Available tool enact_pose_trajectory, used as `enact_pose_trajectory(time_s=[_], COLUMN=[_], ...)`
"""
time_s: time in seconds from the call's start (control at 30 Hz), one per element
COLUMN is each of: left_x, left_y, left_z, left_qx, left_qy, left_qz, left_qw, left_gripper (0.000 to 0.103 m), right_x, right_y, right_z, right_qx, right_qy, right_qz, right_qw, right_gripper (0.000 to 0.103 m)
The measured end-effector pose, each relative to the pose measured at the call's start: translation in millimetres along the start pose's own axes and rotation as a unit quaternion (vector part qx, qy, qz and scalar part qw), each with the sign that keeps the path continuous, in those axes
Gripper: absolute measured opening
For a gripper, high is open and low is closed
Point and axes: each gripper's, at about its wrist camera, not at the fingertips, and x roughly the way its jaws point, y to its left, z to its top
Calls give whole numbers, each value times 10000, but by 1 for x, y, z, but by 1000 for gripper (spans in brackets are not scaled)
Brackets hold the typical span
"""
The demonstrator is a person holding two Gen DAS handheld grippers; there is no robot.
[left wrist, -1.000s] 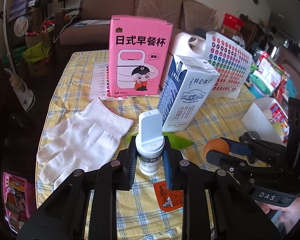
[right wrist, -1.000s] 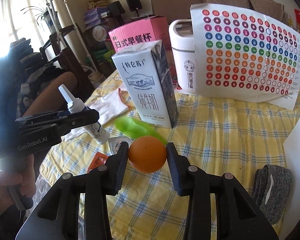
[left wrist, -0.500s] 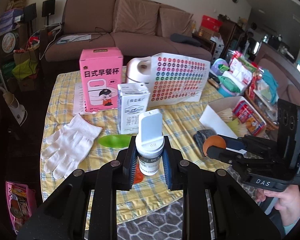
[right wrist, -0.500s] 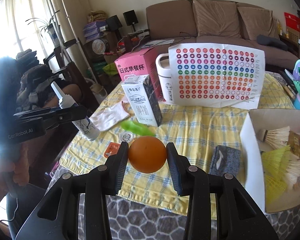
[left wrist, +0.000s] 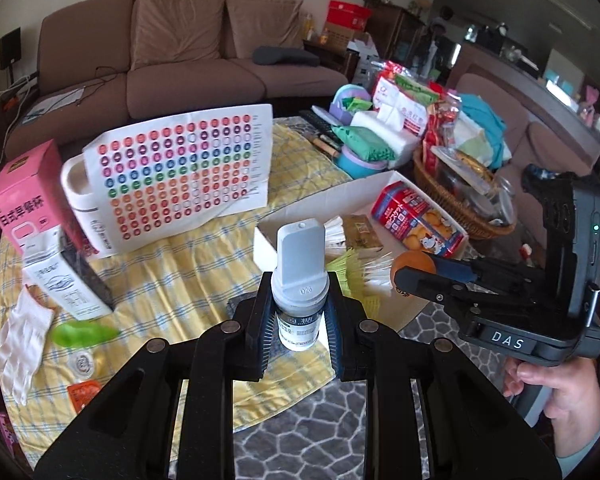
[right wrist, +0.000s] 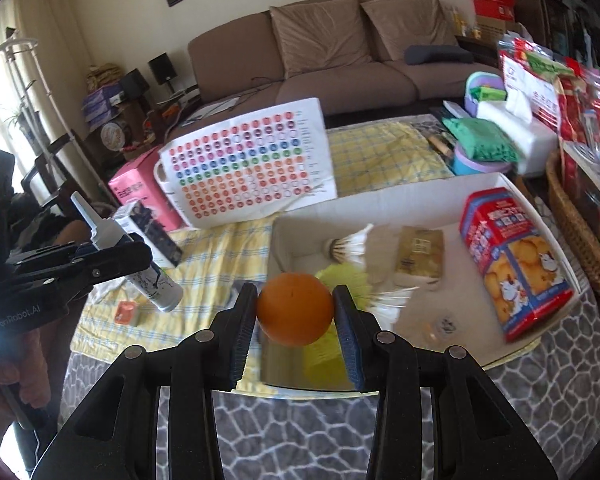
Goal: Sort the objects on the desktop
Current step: 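Carry the orange and white bottle over the white cardboard box with both grippers, then open the right gripper to drop the orange while the left gripper releases the bottle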
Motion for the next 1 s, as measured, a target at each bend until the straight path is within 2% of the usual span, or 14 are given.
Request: enact_pose_trajectory(time_s=[0.17,0.3,0.43,0.67,0.77,0.9,1.0], left_x=[70,114,145,169,166,153,149], left_y=[-25,-26,-19,-16,-12,-10,-10], left_z=[29,41,42,35,35,38,41], left_qx=[165,279,279,393,347,338,385], left_qy=[347,554,736,1025,1017,902,924], left_qz=[136,385,512,656,602,523,621], left_qw=[9992,9973,9956,9918,9924,9940,9930], left_gripper=[21,21,21,21,22,22,22], right_x=[24,44,74,108,102,89,76], right_y=[-46,-60,-66,-77,-80,-84,-83], right_z=[4,14,24,26,24,23,23], right_qx=[236,326,283,328,465,689,776], right_qy=[195,264,551,1069,930,758,628], right_qz=[-209,-205,-345,-470,-320,-231,-182], right_qw=[9993,9989,9975,9926,9941,9945,9948], right_gripper=[39,39,39,40,48,49,49])
